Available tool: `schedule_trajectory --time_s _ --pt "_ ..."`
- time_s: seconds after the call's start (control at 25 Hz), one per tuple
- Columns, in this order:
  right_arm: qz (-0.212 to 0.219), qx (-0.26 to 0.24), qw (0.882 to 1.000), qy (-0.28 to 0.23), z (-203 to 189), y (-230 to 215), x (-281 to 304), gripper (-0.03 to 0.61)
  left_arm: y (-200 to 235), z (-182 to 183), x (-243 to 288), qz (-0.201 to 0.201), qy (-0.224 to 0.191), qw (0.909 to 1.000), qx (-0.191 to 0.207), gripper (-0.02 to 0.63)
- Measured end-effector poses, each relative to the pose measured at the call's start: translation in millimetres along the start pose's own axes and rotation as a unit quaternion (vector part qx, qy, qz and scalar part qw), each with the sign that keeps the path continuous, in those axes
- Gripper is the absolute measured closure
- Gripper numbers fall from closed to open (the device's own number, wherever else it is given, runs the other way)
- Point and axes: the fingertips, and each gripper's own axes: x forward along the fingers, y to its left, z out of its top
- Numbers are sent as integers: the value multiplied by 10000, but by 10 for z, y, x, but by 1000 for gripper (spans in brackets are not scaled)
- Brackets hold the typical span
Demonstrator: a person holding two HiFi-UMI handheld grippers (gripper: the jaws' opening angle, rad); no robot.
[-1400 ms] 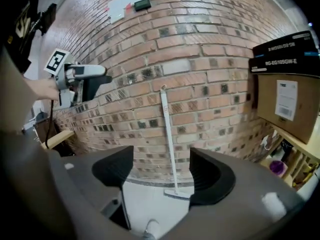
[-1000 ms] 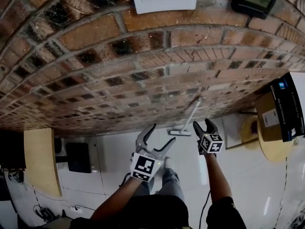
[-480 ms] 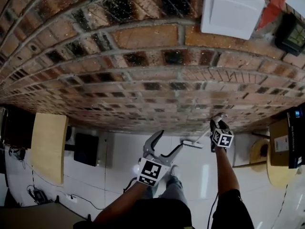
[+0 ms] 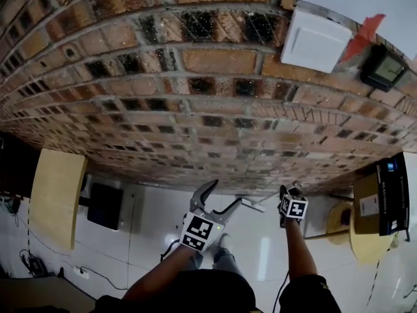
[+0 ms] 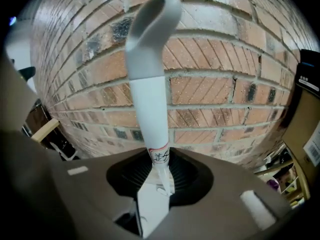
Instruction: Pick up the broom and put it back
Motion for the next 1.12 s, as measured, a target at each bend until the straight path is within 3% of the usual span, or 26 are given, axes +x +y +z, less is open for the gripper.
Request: schedule_trajectory --time_s 0.12,0.24,0.36,0.52,0.8,1.12 --pt "71 -80 9999 89 -80 138 -279 471 38 47 -97 31 -97 9999 -34 258" --pt "132 -482 9987 -140 84 359 -590 471 103 150 -187 70 -258 9996 -60 258" --pt "194 -844 9945 -586 404 592 -891 471 145 311 -272 31 -465 9989 -15 258" --pt "188 -873 9873 -1314 1046 882 -1328 471 280 613 -385 158 -826 9964 79 258" --pt "250 -819 9593 -2692 1981 1578 -2184 471 737 1119 -803 845 -1208 9887 -256 258" --pt "427 -546 9224 -3801 2610 2286 -2848 471 1228 1678 -1382 1974 -1575 9668 387 249"
